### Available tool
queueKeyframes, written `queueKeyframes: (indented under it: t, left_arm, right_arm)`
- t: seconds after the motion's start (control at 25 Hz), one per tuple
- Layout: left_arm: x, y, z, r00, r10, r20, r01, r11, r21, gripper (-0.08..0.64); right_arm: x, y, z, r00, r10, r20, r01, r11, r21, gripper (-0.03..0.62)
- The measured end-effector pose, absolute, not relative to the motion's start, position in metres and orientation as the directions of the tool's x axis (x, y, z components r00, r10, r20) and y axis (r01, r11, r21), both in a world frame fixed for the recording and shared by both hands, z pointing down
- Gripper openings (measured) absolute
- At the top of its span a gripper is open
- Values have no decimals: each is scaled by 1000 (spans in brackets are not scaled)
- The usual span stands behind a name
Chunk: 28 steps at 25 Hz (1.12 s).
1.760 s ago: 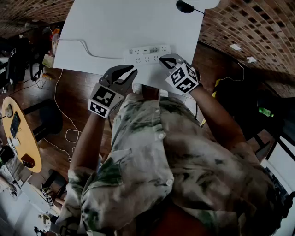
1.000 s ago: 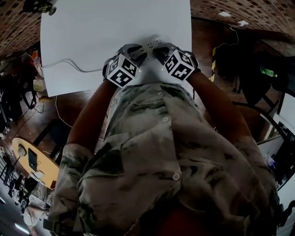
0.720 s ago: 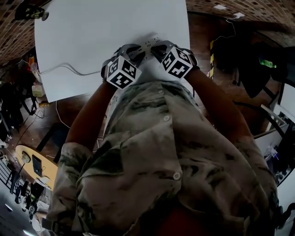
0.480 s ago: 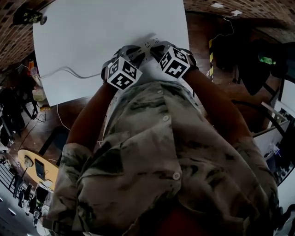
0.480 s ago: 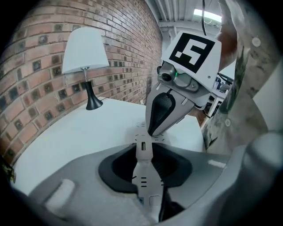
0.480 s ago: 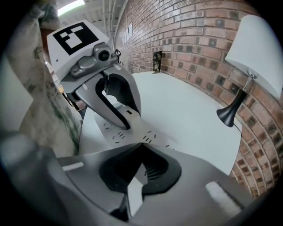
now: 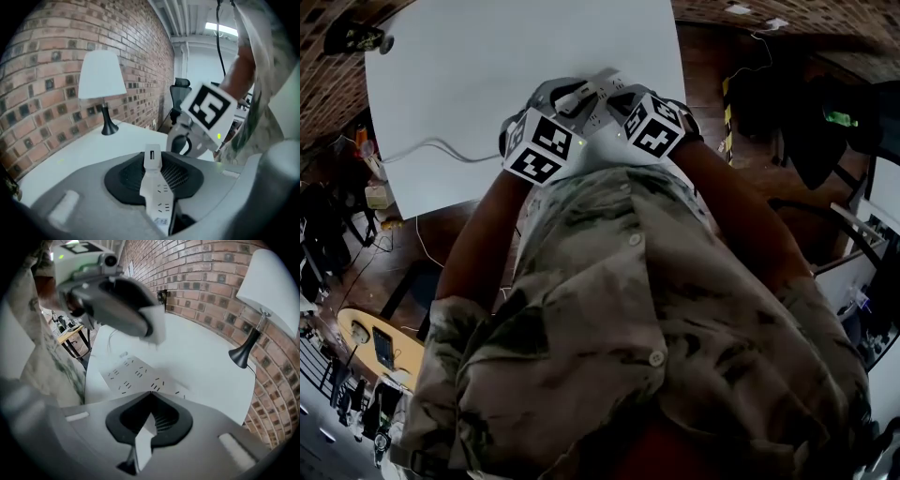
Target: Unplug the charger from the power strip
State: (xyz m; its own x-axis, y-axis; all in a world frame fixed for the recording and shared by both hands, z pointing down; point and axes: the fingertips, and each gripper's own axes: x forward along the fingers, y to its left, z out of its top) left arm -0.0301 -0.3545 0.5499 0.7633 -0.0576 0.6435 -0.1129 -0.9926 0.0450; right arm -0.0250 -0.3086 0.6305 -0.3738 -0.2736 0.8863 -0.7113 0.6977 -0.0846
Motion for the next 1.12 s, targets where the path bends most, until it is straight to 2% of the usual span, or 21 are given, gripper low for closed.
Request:
queueKeyframes:
  t: [0.12, 0.32, 0.56, 0.76, 1.12]
  left_arm:
    - [-29, -386, 514, 798, -92, 596, -129, -992, 19, 106]
    - [-67, -418, 509, 785, -167, 597, -207, -978, -2, 107]
    - [-114, -433, 501, 775, -274, 569, -340, -941, 9, 107]
    - [-153, -424, 477, 761, -385, 521, -449, -894, -5, 107]
    - [-208, -341, 413, 642, -608, 467, -658, -750, -71, 107]
  right_arm:
    - [-21, -307, 630, -379, -272, 885, -724, 682, -101, 5]
    - [-23, -309, 630, -394, -274, 877, -726, 678, -114, 5]
    - [-16, -311, 620, -385, -369, 846, -771, 632, -75, 2]
    - [-5, -316, 567, -396, -524, 754, -777, 628, 28, 3]
    - [-4, -259, 489, -531, -585, 613, -689, 719, 89, 55]
